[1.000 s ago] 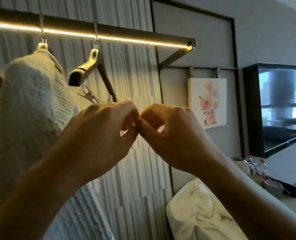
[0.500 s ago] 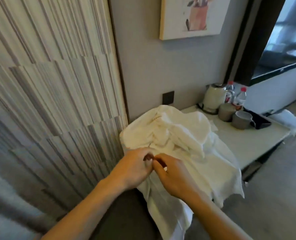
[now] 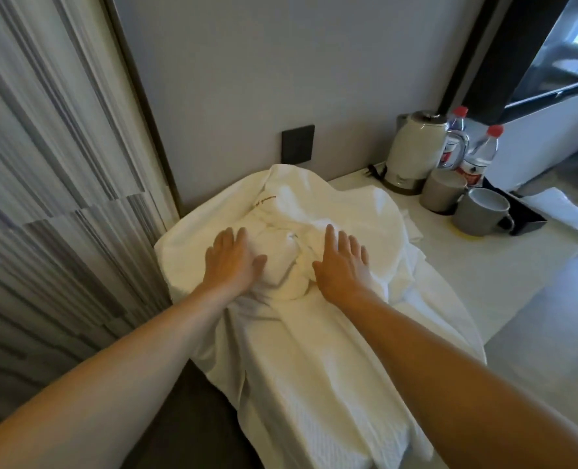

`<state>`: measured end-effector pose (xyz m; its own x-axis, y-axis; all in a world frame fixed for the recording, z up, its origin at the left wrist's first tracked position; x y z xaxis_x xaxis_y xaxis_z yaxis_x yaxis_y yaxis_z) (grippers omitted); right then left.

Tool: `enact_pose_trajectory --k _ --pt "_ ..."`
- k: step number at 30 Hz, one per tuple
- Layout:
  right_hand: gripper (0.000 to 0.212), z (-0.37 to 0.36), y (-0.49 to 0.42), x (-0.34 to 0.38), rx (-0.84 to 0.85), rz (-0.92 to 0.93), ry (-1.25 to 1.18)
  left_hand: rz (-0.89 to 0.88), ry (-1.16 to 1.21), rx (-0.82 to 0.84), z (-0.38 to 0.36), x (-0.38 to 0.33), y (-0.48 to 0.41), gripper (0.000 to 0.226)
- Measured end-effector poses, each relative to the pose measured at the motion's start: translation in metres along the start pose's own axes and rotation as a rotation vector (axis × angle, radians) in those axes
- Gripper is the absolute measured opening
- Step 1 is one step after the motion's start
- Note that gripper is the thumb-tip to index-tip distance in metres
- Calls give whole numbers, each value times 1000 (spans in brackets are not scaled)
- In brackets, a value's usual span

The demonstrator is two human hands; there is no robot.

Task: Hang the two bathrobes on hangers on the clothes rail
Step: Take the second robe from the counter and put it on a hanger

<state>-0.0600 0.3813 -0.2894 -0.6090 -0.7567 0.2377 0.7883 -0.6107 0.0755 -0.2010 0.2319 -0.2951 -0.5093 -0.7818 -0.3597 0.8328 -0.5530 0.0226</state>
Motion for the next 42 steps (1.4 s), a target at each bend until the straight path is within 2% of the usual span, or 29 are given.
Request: enact_pose_trajectory --k 2,4,5,9,11,13,16,18,19,22,25,28,30,32,33,34,35,36,38,39,40,42 --pt "61 -8 -7 -12 34 -41 32 85 53 77 -13 13 -9 56" --pt "46 -6 -9 -24 48 -79 -19 42 55 99 -17 17 -10 30" --pt "46 -2 -9 -31 55 -98 -87 15 69 90 -13 19 -9 18" --pt "39 36 -11 -58 4 -120 -443 30 10 10 25 43 -7 17" --pt "34 57 -10 -67 -43 -115 -487 45 -142 -15 36 47 -8 17" --pt "28 70 -10 -64 -96 -51 -501 52 -188 -30 35 35 -10 20" --pt "23 84 -3 -40 -111 92 -597 -114 26 -58 23 -25 -19 52" --pt "19 90 2 -28 -103 156 -703 -148 125 -7 6 -56 -28 74" --pt "17 91 6 -26 -92 170 -737 -143 143 -11 -1 -65 -32 73" --pt "18 91 17 -37 -62 138 -722 -160 337 -164 10 -77 -32 26" --pt "30 100 22 -59 -114 47 -539 -124 622 -144 38 -76 -28 20" --pt "29 124 26 -61 -236 7 -457 -51 907 -35 79 -79 -20 20" --pt "23 134 28 -58 -277 -24 -459 34 1140 128 97 -80 -11 21" --pt "21 143 32 -57 -291 -75 -458 94 1206 283 114 -76 3 19" --pt "23 150 36 -54 -301 -93 -475 90 1183 336 130 -73 15 23" --pt "24 155 40 -52 -307 -117 -511 76 1133 383 142 -69 23 37" --pt "25 161 43 -52 -315 -149 -556 41 998 397 156 -65 30 51" --pt "25 168 49 -50 -328 -182 -596 -16 762 363 173 -63 39 53" --pt "22 187 65 -38 -358 -192 -636 -96 161 174 209 -55 59 39" --pt "20 199 74 -30 -371 -176 -644 -126 -48 74 227 -55 69 34" --pt "17 213 84 -23 -385 -160 -657 -143 -148 -10 244 -52 78 26" --pt "17 245 111 -5 -426 -126 -685 -148 -155 -175 283 -36 101 10"
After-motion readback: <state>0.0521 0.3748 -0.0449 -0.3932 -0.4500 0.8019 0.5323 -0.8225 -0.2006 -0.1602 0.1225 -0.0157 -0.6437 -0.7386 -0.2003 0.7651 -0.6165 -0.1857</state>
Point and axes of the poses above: each hand's wrist, its own y-axis away from the middle knuckle, its own z-axis out of the back of the hand, x = y × z, the point moved 9 cm from there along -y, towards the middle knuckle, and after that the axes turned 1 degree about z, right-handed, at the moved point
